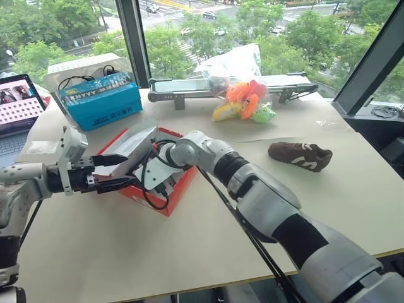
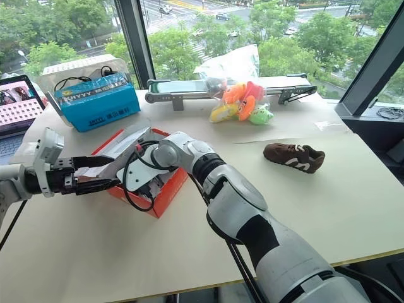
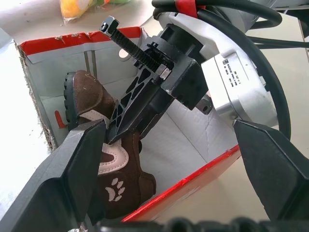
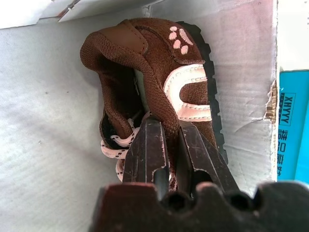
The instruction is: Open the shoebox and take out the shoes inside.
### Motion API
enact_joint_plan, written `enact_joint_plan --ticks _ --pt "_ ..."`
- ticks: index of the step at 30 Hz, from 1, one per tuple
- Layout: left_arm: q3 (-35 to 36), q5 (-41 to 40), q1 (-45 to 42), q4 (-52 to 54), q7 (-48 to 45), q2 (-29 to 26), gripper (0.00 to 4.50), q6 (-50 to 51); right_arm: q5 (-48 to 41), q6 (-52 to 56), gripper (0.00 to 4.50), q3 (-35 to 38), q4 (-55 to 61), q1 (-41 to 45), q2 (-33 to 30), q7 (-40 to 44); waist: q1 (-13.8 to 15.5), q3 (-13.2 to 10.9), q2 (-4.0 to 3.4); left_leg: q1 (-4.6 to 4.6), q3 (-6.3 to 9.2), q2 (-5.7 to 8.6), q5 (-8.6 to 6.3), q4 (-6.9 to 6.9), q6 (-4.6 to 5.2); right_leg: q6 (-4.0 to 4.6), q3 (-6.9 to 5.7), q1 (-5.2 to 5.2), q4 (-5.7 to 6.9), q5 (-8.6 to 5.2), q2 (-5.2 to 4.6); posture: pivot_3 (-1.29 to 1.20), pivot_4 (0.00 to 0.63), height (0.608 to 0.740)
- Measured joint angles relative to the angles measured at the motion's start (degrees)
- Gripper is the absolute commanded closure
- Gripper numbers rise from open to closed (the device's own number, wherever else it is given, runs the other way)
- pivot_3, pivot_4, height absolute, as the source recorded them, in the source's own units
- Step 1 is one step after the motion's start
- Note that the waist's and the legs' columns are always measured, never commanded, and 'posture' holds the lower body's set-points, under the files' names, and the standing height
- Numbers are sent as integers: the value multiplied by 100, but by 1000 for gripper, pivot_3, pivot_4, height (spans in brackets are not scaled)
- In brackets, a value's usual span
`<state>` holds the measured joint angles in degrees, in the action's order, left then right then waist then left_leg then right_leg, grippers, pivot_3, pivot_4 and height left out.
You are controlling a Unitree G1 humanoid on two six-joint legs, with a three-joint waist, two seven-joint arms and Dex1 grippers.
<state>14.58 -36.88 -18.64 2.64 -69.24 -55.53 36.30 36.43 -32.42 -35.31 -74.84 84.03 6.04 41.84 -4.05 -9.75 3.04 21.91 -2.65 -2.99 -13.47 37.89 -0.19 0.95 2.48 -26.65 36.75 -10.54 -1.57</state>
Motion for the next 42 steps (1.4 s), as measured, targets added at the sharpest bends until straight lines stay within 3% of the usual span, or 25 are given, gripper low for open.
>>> enact_joint_plan --ticks 5,16,29,37,42 --pt "-71 75 -85 -41 0 95 0 -73 -258 115 4468 272 5 6 -99 106 13 0 0 9 3 0 0 0 0 6 -3 -2 -3 4 -1 0 150 740" --pt "-260 112 -321 -240 -43 259 0 -130 -916 315 4468 952 408 127 -979 1051 -17 -1 1 42 6 0 0 0 0 17 -3 -32 -2 11 1 0 150 740" --pt "-482 323 -637 -495 -174 445 0 -274 -1564 1181 4468 1557 1052 523 -1633 1446 5 -3 2 48 4 2 0 0 0 18 -3 -37 -2 12 -1 0 150 740" --pt "-609 398 -722 -617 -227 618 0 -373 -2042 2177 4468 2055 1917 926 -2916 2108 27 -3 2 60 5 4 -1 0 0 15 -6 -37 -5 12 -5 0 150 740" --pt "-648 417 -732 -680 -222 717 0 -400 -2172 3203 4468 2093 3239 119 -4013 2867 102 -3 2 59 3 9 0 0 1 10 -5 -36 -10 9 -8 0 150 740"
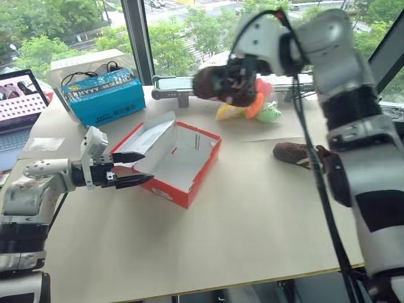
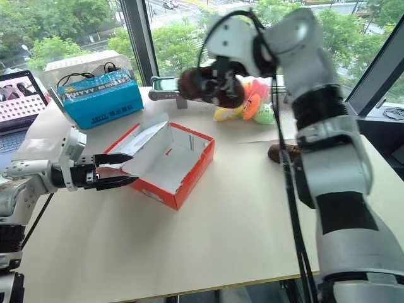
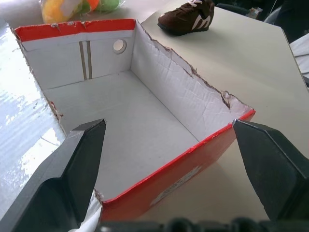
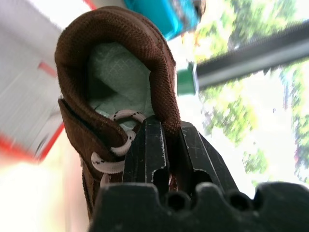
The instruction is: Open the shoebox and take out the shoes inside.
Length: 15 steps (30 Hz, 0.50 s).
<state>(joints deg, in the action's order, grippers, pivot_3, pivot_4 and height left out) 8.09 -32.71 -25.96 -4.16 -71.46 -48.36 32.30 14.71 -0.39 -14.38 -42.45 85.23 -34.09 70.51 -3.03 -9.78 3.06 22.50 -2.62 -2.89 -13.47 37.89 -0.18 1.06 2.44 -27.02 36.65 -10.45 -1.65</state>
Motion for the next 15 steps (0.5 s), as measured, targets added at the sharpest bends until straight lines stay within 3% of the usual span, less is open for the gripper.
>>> enact_joint_plan --ticks 9,15 --pt "-69 74 -13 -13 -4 174 0 -35 31 2938 4468 163 2881 -2437 -1344 187 43 -11 -19 -15 -3 1 1 2 1 -30 15 -5 15 -19 11 0 150 740" --pt "-75 106 -17 -30 -31 195 0 -75 160 3760 4468 166 3298 -3687 -1977 18 40 -12 -18 -14 -23 5 1 26 1 -43 32 0 10 -22 5 0 150 740"
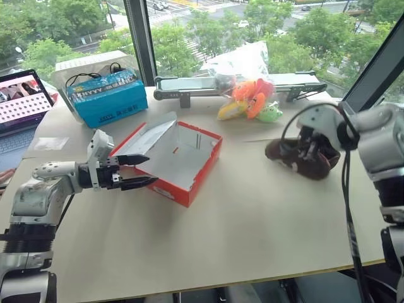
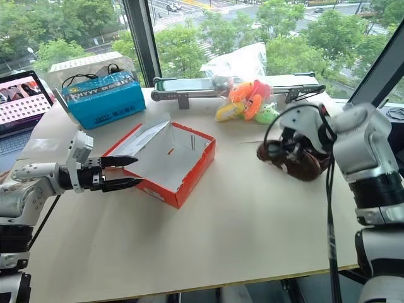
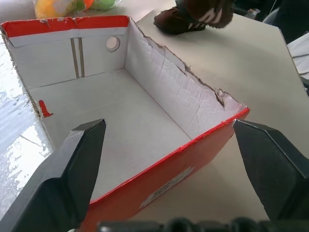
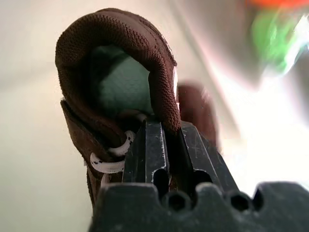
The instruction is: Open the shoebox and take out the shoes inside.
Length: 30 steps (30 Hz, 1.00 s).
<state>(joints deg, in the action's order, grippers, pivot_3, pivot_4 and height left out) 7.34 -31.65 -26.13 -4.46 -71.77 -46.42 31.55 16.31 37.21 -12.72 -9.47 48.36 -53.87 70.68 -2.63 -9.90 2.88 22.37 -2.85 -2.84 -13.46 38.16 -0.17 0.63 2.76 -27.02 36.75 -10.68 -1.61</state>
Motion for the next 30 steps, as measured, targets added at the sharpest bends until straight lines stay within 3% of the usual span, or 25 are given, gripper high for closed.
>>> enact_joint_plan --ticks 13,22,30 --pt "-2 -1 1 24 -65 19 0 0 49 -559 4468 -45 -1323 -277 49 -825 -25 0 1 -12 -6 0 0 8 1 -2 16 4 11 2 8 0 150 740" --pt "-1 -2 12 119 -65 20 0 11 252 -1344 4468 -471 -2356 328 373 -934 -41 0 1 -11 -9 1 0 9 1 -7 20 5 7 5 8 0 150 740" --pt "1 -7 33 234 -20 29 0 117 547 -2313 4468 -739 -4029 1205 838 -1355 -143 0 1 -14 -11 3 0 11 1 -12 29 12 3 11 7 0 150 740"
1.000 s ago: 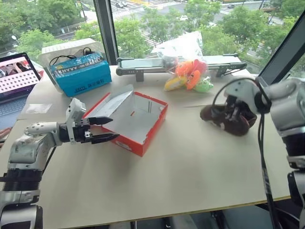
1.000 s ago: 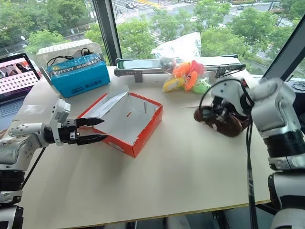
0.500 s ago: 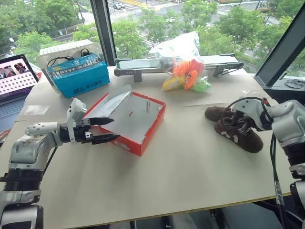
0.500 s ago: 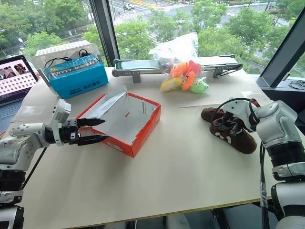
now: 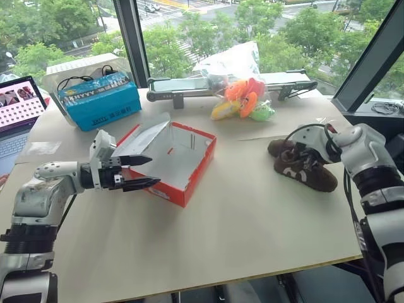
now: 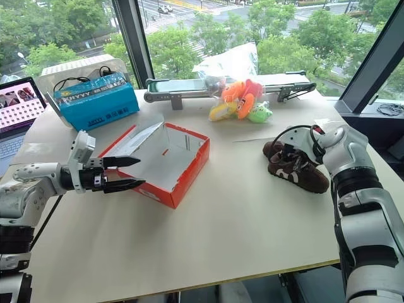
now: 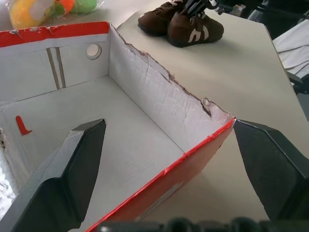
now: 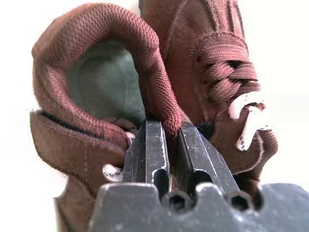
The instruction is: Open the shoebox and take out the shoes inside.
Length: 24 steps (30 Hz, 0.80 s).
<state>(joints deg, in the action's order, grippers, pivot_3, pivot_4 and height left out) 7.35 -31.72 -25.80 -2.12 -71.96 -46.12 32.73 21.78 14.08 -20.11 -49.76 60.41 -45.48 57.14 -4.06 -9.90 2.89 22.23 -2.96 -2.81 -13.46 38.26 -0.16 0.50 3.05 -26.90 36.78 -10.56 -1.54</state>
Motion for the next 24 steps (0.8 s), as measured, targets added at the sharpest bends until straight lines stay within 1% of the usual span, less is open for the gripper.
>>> enact_joint_plan --ticks 1,4,6,7,9,10,14,16,19,22,24 --pt "1 0 3 6 1 0 0 2 10 -73 4052 1 -164 61 45 -85 1 0 0 -1 0 0 0 1 0 -2 1 3 -2 1 0 0 150 740" --pt "1 0 10 14 5 1 0 10 -2 -163 3210 48 -417 138 133 -268 -4 0 0 -6 -5 3 0 3 0 -9 13 12 -6 5 0 0 150 740" --pt "7 -2 37 20 6 -1 0 16 -53 -156 2478 97 -436 131 139 -275 -4 0 0 -19 -10 4 0 3 0 -12 20 23 -7 6 0 0 150 740" --pt "6 -4 53 30 6 -1 0 21 -57 -144 2202 136 -363 98 127 -299 -9 0 0 -25 -11 4 0 3 0 -13 21 28 -8 6 1 0 150 740" --pt "9 -5 85 67 6 -3 0 30 -60 -127 1449 227 -122 -12 82 -329 -14 0 0 -31 -11 4 0 3 0 -14 22 31 -6 6 1 0 150 740" --pt "9 -7 88 88 7 -3 0 37 -75 -73 1155 285 28 -70 54 -313 -15 0 0 -33 -12 4 0 3 0 -13 24 31 -5 6 2 0 150 740" --pt "34 -24 114 154 15 -7 0 76 -370 432 1155 572 1226 -542 -203 62 -11 0 0 -36 -10 0 0 2 0 -14 25 32 -2 5 10 0 150 740" --pt "48 -40 141 178 23 -15 0 93 -636 886 1155 820 2166 -940 -412 355 5 -2 -4 -33 -8 1 0 2 0 -15 25 30 -3 5 9 0 150 740" --pt "57 -44 162 208 42 -23 0 100 -1056 1549 1155 1238 3375 -1253 -702 650 11 -4 -7 -30 -11 1 0 3 0 -16 28 28 -3 5 9 0 150 740" --pt "55 -41 187 237 49 -20 0 94 -1388 2035 1155 1661 4183 -1505 -884 704 26 -4 -6 -37 -12 1 0 3 0 -17 27 37 -6 4 9 0 150 740" --pt "55 -39 224 236 57 -19 0 94 -1569 2315 1155 1837 4496 -1730 -920 684 36 -5 -6 -44 -14 2 0 4 0 -17 28 43 -7 3 8 0 150 740"
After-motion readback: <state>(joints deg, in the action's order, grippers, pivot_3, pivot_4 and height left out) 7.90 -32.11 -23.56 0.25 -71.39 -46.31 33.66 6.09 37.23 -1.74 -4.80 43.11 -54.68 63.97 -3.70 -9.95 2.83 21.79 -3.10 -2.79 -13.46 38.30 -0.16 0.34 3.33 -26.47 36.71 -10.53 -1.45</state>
